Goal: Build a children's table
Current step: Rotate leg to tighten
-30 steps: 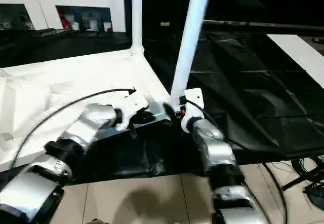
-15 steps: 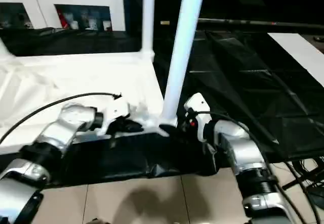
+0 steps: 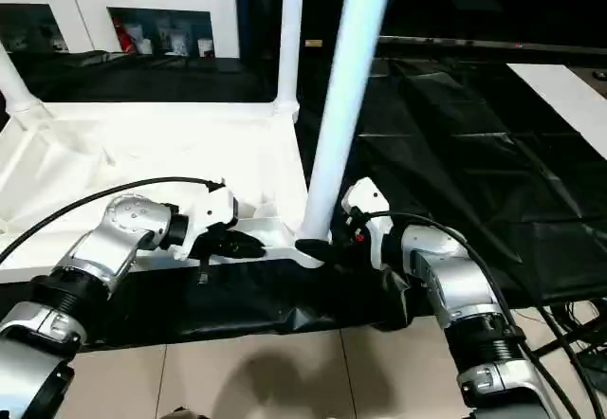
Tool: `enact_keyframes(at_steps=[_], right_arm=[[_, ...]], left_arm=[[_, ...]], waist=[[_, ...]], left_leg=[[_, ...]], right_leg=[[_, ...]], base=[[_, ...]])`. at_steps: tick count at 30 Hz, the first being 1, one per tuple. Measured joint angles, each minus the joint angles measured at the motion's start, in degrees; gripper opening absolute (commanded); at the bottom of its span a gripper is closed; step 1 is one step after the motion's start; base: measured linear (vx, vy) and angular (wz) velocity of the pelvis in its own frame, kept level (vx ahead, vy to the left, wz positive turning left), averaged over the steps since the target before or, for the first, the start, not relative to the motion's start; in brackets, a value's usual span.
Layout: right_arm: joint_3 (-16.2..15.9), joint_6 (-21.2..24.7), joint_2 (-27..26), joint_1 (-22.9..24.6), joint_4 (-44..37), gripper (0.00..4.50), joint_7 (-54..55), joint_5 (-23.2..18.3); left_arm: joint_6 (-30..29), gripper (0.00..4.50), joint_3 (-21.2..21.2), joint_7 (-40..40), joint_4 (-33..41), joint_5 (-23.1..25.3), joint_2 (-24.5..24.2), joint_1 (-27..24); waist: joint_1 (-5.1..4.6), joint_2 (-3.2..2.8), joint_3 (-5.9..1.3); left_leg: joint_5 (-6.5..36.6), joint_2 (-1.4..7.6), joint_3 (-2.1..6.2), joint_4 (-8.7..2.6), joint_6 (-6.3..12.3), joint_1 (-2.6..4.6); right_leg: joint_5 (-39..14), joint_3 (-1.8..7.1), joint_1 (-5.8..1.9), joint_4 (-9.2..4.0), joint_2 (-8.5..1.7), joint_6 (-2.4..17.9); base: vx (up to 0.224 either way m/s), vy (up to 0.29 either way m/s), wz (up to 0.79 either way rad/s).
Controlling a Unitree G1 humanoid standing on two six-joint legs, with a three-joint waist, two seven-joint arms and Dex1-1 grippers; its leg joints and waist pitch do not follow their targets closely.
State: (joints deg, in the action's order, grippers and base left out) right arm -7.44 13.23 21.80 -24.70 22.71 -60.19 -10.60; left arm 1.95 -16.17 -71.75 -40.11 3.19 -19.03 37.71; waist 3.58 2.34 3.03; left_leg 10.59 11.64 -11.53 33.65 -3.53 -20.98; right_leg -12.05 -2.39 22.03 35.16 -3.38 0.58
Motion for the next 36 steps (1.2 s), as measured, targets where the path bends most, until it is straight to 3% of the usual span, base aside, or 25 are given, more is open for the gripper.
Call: enact_keyframes(at_steps=[11, 18, 24, 28, 32, 34, 36], right_arm=[[0.15, -0.88, 0.09, 0.04, 0.03, 2.17, 0.38, 0.19], [3.83, -1.32, -5.21, 0.2, 3.61, 2.07, 13.46, 1.4], [8.2, 0.13, -12.44, -3.0, 8.11, 2.06, 30.94, 3.82], [10.19, 0.36, -15.74, -4.86, 10.17, 2.05, 38.15, 4.04], [10.36, -0.4, -16.29, -5.01, 10.4, 2.05, 38.96, 4.28], [10.35, -0.23, -15.15, -4.98, 10.16, 2.61, 35.69, 4.06], [10.17, 0.16, -13.1, -4.65, 9.55, 2.74, 30.27, 3.38]], left_arm=[[-0.23, 0.0, -0.05, 0.42, 0.11, 0.21, 0.16, -0.1], [-0.84, 0.0, 0.15, 11.46, -5.37, 3.07, 5.35, 2.57], [-4.8, 0.0, 0.6, 24.02, -11.28, 5.68, 12.01, 6.24], [-5.99, 0.0, 0.62, 27.48, -12.7, 6.08, 13.72, 7.42], [-5.7, 0.0, 0.69, 27.52, -13.0, 6.18, 13.59, 7.67], [-5.39, 0.0, 0.65, 26.16, -13.07, 6.16, 13.03, 7.88], [-5.06, 0.0, 0.58, 24.19, -12.96, 6.03, 12.42, 7.93]], waist=[[0.05, 0.09, -0.06], [-0.06, 0.33, -0.22], [-0.65, 0.44, -0.29], [-1.05, 0.44, -0.29], [-1.09, 0.45, -0.29], [-1.1, 0.45, -0.27], [-1.04, 0.45, -0.27]], left_leg=[[0.0, 0.0, 0.0, 0.04, 0.0, 0.04], [0.0, -0.02, 0.0, 0.22, -0.01, 0.21], [0.0, -0.06, 0.02, 0.23, -0.01, 0.64], [0.01, -0.06, 0.05, 0.16, -0.01, 0.67], [0.01, -0.06, 0.06, 0.07, -0.01, 0.67], [0.01, -0.06, 0.06, 0.06, -0.01, 0.64], [0.01, -0.06, 0.06, 0.0, -0.02, 0.6]], right_leg=[[0.0, 0.0, -0.04, 0.03, 0.0, 0.0], [0.1, 0.03, -0.29, 0.05, -0.07, 0.09], [-0.02, 0.03, -0.62, -0.13, -0.1, -0.16], [-0.02, 0.01, -0.59, -0.16, -0.1, -0.18], [0.05, -0.02, -0.56, -0.15, -0.1, -0.2], [0.06, -0.02, -0.51, -0.15, -0.1, -0.21], [0.23, -0.02, -0.47, -0.16, -0.1, 0.0]], base=[[0.0, 0.0, 0.0], [0.0, 0.0, 0.0], [0.0, 0.0, 0.0], [0.0, 0.0, 0.0], [0.0, 0.0, 0.0], [0.0, 0.0, 0.0], [0.0, 0.0, 0.0]])
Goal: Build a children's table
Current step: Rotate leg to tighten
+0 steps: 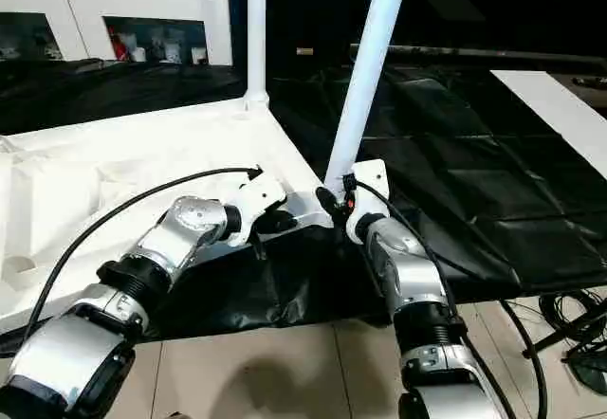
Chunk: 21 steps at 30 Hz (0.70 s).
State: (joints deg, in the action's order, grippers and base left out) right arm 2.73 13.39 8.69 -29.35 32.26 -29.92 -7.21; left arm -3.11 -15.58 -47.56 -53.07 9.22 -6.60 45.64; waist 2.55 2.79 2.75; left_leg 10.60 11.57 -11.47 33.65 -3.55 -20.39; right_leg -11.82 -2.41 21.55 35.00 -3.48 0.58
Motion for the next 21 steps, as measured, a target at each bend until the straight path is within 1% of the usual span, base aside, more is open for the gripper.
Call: enact_keyframes(at_steps=[2, 3, 5, 6, 9, 11, 14, 15, 17, 19, 21], right_arm=[[-1.51, 0.01, 2.42, 0.36, -0.82, 2.94, -4.78, -0.1], [-3.03, -0.01, 4.83, 0.77, -1.85, 3.1, -8.26, -0.1], [-3.74, -0.09, 6.19, 1.08, -2.8, 3.24, -11.3, -0.04], [-4.88, -0.3, 7.52, 1.46, -3.75, 3.24, -13.79, -0.05], [-6.22, -0.64, 9.85, 1.8, -4.8, 3.24, -18.72, -0.11], [-6.73, -1.23, 10.06, 1.84, -4.83, 3.24, -20.94, -0.15], [-8.09, -1.67, 10.27, 1.87, -4.81, 3.24, -24.72, -0.89], [-8.23, -1.69, 10.29, 1.88, -4.81, 2.96, -25.35, -1.17], [-8.7, -1.8, 10.53, 1.88, -4.78, 2.84, -26.79, -1.33], [-9.15, -2.19, 10.69, 2.04, -4.79, 2.84, -28.12, -1.62], [-9.87, -2.54, 11.09, 2.4, -5.03, 2.57, -29.09, -1.64]], left_arm=[[0.34, 0.0, -0.14, -2.15, 0.35, -0.38, -0.97, -0.02], [0.79, 0.0, -0.36, -3.98, 0.7, -0.61, -1.6, -0.04], [1.18, 0.0, -0.44, -5.86, 1.14, -0.72, -2.58, -0.08], [1.35, 0.0, -0.55, -7.43, 1.77, -0.89, -3.39, -0.25], [1.64, 0.0, -0.63, -12.12, 4.15, -1.96, -6.03, -1.54], [1.77, 0.0, -0.61, -15.2, 5.59, -2.83, -7.38, -2.43], [1.32, 0.0, -0.65, -21.1, 7.93, -4.54, -9.62, -4.0], [1.09, 0.0, -0.66, -22.16, 8.33, -4.66, -9.78, -4.2], [0.56, 0.0, -0.66, -23.81, 9.35, -5.17, -10.84, -4.88], [0.23, 0.0, -0.63, -24.47, 10.13, -5.54, -11.24, -5.31], [-0.34, 0.0, -0.67, -25.01, 11.16, -5.77, -11.67, -5.9]], waist=[[0.09, 0.0, 0.0], [0.21, 0.0, 0.0], [0.44, 0.0, 0.0], [0.48, -0.02, 0.0], [0.27, 0.01, 0.01], [0.21, 0.02, 0.02], [0.48, 0.0, 0.05], [0.58, -0.02, 0.06], [0.68, -0.01, 0.08], [0.76, 0.03, 0.09], [0.77, 0.03, 0.09]], left_leg=[[0.0, 0.0, 0.0, -0.05, 0.0, -0.02], [0.0, 0.01, 0.0, -0.1, 0.0, -0.11], [-0.01, 0.06, 0.0, -0.12, 0.01, -0.2], [-0.01, 0.06, 0.0, -0.14, 0.01, -0.25], [0.0, 0.07, -0.01, -0.16, 0.04, -0.33], [0.0, 0.08, -0.01, -0.14, 0.06, -0.44], [0.03, 0.08, -0.03, -0.12, 0.05, -0.52], [0.03, 0.08, -0.04, -0.11, 0.04, -0.52], [0.03, 0.08, -0.05, -0.1, 0.04, -0.5], [0.02, 0.09, -0.05, -0.09, 0.03, -0.49], [0.02, 0.09, -0.06, -0.09, 0.03, -0.49]], right_leg=[[0.04, -0.01, 0.06, 0.03, 0.01, 0.02], [0.02, -0.02, 0.17, 0.01, 0.02, 0.0], [-0.03, -0.04, 0.28, 0.02, 0.09, -0.05], [-0.07, -0.02, 0.34, 0.01, 0.09, -0.03], [-0.16, -0.02, 0.42, 0.01, 0.11, 0.04], [-0.17, -0.03, 0.49, 0.0, 0.11, 0.07], [-0.17, -0.03, 0.54, -0.01, 0.1, 0.08], [-0.17, -0.03, 0.54, -0.01, 0.09, 0.08], [-0.17, -0.04, 0.54, 0.03, 0.09, 0.08], [-0.17, -0.04, 0.53, 0.05, 0.09, 0.08], [-0.17, -0.02, 0.53, 0.04, 0.09, 0.08]], base=[[0.0, 0.0, 0.0], [0.0, 0.0, 0.0], [0.0, 0.0, 0.0], [0.0, 0.0, 0.0], [0.0, 0.0, 0.0], [0.0, 0.0, 0.0], [0.0, 0.0, 0.0], [0.0, 0.0, 0.0], [0.0, 0.0, 0.0], [0.0, 0.0, 0.0], [0.0, 0.0, 0.0]])
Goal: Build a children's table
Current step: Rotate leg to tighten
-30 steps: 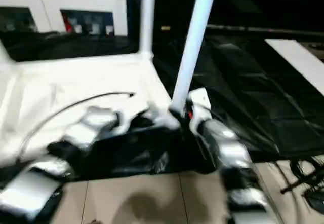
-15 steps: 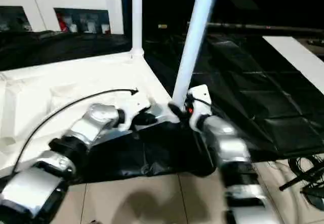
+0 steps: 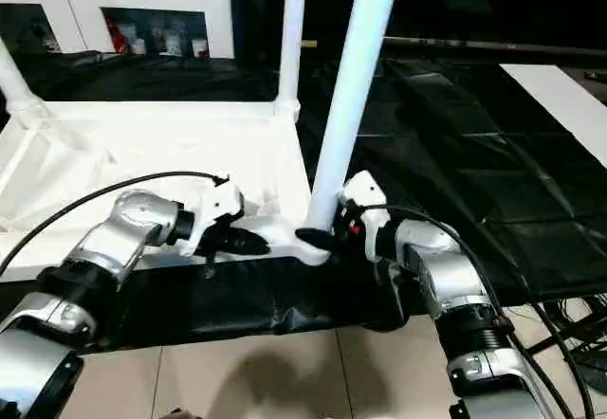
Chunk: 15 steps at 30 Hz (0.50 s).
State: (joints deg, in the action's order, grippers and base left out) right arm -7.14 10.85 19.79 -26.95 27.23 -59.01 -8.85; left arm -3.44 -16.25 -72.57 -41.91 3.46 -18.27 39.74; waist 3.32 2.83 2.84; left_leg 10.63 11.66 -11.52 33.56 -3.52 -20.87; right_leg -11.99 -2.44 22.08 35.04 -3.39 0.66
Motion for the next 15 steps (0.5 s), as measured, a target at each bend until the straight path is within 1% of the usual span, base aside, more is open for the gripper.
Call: enact_keyframes(at_steps=[6, 11, 13, 15], right_arm=[[-0.07, -0.4, 0.05, 0.0, -0.41, 2.19, -0.98, -0.15], [0.3, -0.72, -0.45, 0.0, -0.01, 2.08, -0.36, -0.53], [0.99, -0.92, -1.63, 0.0, 0.81, 2.07, 2.09, -0.5], [2.31, -1.34, -3.41, -0.26, 2.68, 2.06, 6.8, -0.12]], left_arm=[[-0.47, 0.0, 0.0, -0.36, 1.56, -0.32, -0.58, -0.86], [-0.76, 0.0, 0.14, 0.14, 1.71, -0.31, -0.51, -0.97], [-0.78, 0.0, 0.23, 1.93, 1.38, -0.22, 0.11, -0.92], [-0.93, 0.0, 0.64, 5.6, -0.1, 0.56, 1.42, -0.4]], waist=[[-0.03, 0.03, -0.02], [-0.14, 0.04, -0.03], [-0.27, 0.08, -0.05], [-0.32, 0.09, -0.05]], left_leg=[[0.0, 0.0, 0.0, -0.02, 0.0, 0.01], [0.0, 0.0, 0.0, 0.01, 0.0, 0.02], [-0.01, 0.0, 0.0, 0.04, -0.01, 0.1], [0.0, -0.01, 0.0, 0.05, -0.02, 0.32]], right_leg=[[0.0, -0.01, 0.0, 0.0, 0.0, 0.0], [0.0, 0.0, -0.01, 0.02, 0.0, 0.0], [0.01, 0.01, -0.05, 0.08, 0.0, 0.01], [0.07, 0.03, -0.2, 0.08, -0.01, 0.09]], base=[[0.0, 0.0, 0.0], [0.0, 0.0, 0.0], [0.0, 0.0, 0.0], [0.0, 0.0, 0.0]])
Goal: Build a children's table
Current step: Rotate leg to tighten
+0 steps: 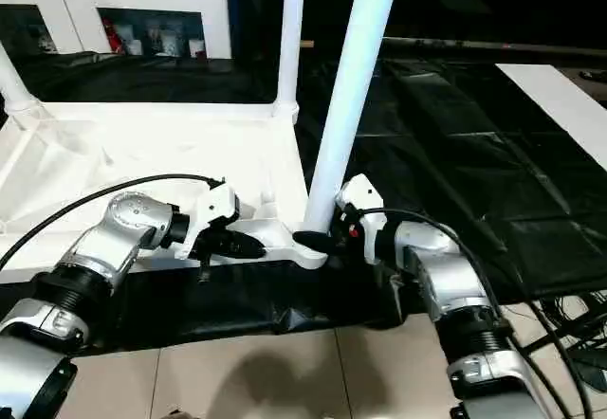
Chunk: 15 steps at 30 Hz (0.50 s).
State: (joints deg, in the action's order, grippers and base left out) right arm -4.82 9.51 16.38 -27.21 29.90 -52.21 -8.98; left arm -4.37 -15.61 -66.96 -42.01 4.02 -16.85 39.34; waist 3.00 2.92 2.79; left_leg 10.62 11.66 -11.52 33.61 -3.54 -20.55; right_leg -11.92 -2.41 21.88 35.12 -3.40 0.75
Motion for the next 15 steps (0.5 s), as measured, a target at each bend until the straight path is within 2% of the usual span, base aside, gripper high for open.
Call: enact_keyframes(at_steps=[6, 9, 14, 15], right_arm=[[3.2, -0.88, -5.88, -3.22, 5.95, 2.05, 18.62, 2.92], [6.08, -0.77, -10.42, -6.1, 9.77, 2.05, 30.76, 3.5], [7.19, -1.34, -12.2, -8.33, 12.76, 2.05, 36.65, 4.04], [7.21, -2.13, -12.21, -8.58, 13.42, 2.39, 36.45, 4.13]], left_arm=[[-0.95, 0.0, 0.28, 14.42, -6.26, 2.9, 6.74, 3.88], [-1.9, 0.0, 0.76, 21.73, -9.43, 3.79, 10.37, 5.7], [-1.41, 0.0, 0.82, 25.56, -11.29, 4.5, 12.18, 6.64], [-1.07, 0.0, 0.84, 25.54, -11.94, 4.61, 12.14, 7.01]], waist=[[-0.44, 0.06, -0.02], [-0.86, 0.05, -0.02], [-0.91, 0.04, -0.03], [-0.9, 0.05, -0.03]], left_leg=[[-0.01, -0.05, 0.0, 0.05, -0.01, 0.13], [-0.01, -0.09, 0.01, 0.05, -0.02, 0.15], [-0.01, -0.1, 0.03, -0.01, -0.02, 0.15], [-0.01, -0.1, 0.04, -0.03, -0.02, 0.14]], right_leg=[[-0.07, 0.05, -0.1, -0.12, -0.05, -0.13], [-0.07, 0.05, -0.07, -0.13, -0.08, -0.18], [0.08, 0.04, -0.05, -0.13, -0.08, -0.2], [0.12, 0.02, -0.04, -0.13, -0.08, -0.18]], base=[[0.0, 0.0, 0.0], [0.0, 0.0, 0.0], [0.0, 0.0, 0.0], [0.0, 0.0, 0.0]])
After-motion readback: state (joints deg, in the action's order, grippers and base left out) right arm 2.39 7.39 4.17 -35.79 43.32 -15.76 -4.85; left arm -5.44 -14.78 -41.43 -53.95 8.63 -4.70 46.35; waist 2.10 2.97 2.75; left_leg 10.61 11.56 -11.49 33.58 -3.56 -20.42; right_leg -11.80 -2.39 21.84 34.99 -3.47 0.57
